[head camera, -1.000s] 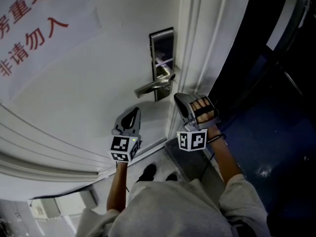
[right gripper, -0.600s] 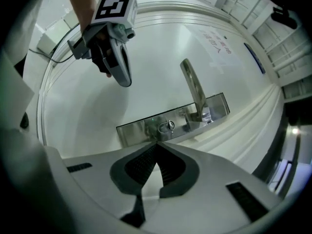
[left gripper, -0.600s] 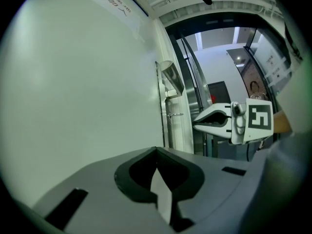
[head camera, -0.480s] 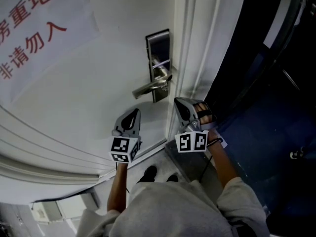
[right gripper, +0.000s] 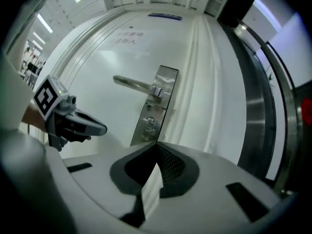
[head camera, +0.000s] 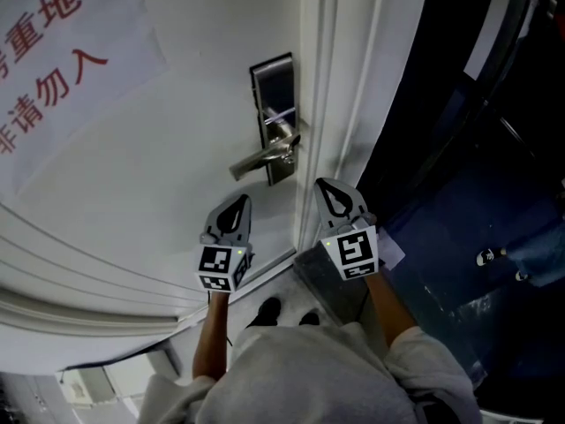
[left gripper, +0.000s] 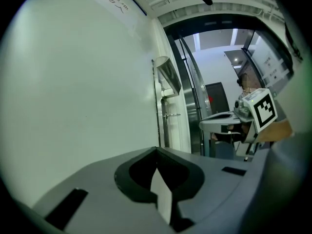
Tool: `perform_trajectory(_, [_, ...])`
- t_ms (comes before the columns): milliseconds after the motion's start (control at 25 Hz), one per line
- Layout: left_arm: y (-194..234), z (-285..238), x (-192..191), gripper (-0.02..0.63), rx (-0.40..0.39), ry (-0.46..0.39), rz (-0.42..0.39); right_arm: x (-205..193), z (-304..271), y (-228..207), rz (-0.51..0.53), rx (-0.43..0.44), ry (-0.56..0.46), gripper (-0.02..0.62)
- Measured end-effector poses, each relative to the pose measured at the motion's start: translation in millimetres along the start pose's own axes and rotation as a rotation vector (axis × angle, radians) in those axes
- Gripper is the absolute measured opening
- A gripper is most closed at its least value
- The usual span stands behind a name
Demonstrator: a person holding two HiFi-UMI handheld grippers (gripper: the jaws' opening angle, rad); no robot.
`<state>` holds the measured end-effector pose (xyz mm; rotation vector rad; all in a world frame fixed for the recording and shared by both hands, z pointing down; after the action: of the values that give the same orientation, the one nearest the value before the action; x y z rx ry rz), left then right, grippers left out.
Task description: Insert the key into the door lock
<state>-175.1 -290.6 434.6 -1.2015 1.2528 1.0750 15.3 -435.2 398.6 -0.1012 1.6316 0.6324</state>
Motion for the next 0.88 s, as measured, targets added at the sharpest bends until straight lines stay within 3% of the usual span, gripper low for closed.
perform_trajectory(120, [-1,-2,0,0.017,-0.009,-0.004,0.001,-8,10,-6,-0.111,-0.040,0.008,0.021])
perform_trajectory(280, [-5,-10,0,0.017,-0.043,-0.003,-0.001,-22,25,-14,-0.182,-0.124,0.024,0.021])
perform_trajectory(880, [-47,-71,1,0.017,-0.263,0.000,0.004,-63,114,-63,-0.186,-0.447,0.166,0.021])
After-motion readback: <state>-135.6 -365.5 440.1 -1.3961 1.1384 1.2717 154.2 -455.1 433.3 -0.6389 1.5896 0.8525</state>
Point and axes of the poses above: the fingertips, and each gripper's own axes: z backward along the fingers, y to its left, x out of its top, the point moved 10 cm from there along z, backward along the fingers, and after that the axes turned 2 degrees about -x, right-handed, at the moved point
